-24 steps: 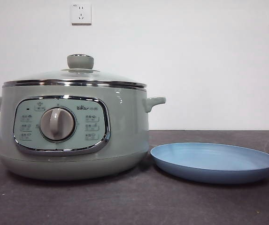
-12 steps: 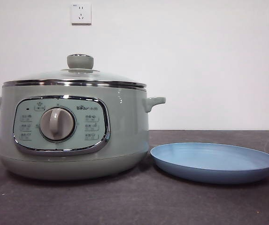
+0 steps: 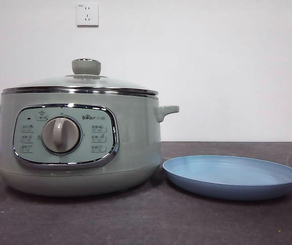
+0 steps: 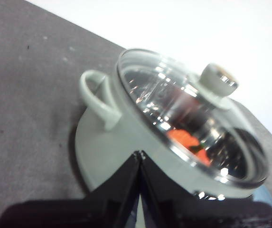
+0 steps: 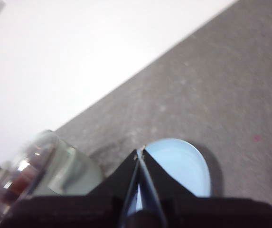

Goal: Take the pumpkin out from the steamer,put the pumpkin in the blue plate,close the lid

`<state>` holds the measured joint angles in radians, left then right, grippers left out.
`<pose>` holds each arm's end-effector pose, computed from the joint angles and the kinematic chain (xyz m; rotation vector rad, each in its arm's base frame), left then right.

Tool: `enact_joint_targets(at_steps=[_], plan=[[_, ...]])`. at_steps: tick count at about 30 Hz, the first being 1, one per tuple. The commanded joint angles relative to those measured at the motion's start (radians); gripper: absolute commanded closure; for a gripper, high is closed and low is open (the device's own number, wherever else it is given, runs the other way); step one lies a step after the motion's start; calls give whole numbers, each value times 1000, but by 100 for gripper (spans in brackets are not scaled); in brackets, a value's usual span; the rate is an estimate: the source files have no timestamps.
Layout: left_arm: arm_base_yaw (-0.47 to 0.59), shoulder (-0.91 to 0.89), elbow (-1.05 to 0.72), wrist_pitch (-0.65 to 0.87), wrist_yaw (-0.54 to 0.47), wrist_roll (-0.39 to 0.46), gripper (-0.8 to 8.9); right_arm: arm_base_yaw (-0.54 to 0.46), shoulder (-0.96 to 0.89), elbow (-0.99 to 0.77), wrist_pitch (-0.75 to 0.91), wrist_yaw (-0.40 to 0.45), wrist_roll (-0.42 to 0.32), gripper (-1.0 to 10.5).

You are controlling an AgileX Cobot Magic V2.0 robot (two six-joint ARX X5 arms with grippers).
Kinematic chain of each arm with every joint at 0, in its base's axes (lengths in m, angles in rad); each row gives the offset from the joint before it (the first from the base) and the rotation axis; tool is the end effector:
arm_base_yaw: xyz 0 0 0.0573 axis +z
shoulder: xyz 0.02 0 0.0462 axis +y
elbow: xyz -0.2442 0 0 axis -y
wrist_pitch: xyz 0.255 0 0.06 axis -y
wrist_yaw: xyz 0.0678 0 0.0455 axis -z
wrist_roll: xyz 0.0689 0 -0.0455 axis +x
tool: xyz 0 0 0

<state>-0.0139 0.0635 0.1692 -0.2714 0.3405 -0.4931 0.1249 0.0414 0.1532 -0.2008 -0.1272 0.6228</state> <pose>0.1541 -0.0252 0.1837 -0.5139 0.2484 -0.3062 0.1560 0.0284 0.1896 0.6191 0.1648 0.2159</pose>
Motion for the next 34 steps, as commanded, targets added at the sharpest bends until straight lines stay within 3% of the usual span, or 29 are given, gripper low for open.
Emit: enact_joint_targets(at_steps=[1,4,8,16,21,25,28,31,33,34], plan=[[2,50,52,1,1,12,821,0,33,55,5,-5,1,951],[2,116,118,5,1,55,821,0,83,120,5,-5,-29,951],[2,205,217,-5,10,95,821,0,164,212,0,-14,-124,950],[2,405,470,-119,69,286,821,0,366,445,-75,-107,-318,949],[2,537,627,-225,195,377,821,0,504,613,-215,-110,-471,948],[1,610,712,-316,213,445,820,0,586,713,-311,-111,-513,946],[0,646,745,-353,214,446,817,1,630,758,-351,-114,-525,946],[0,664,750,-359,218,446,814,0,661,776,-370,-180,-536,942],[-2,667,750,-359,220,445,796,0,679,778,-371,-215,-534,869],[-5,667,750,-357,232,445,740,1,684,778,-371,-214,-532,799]])
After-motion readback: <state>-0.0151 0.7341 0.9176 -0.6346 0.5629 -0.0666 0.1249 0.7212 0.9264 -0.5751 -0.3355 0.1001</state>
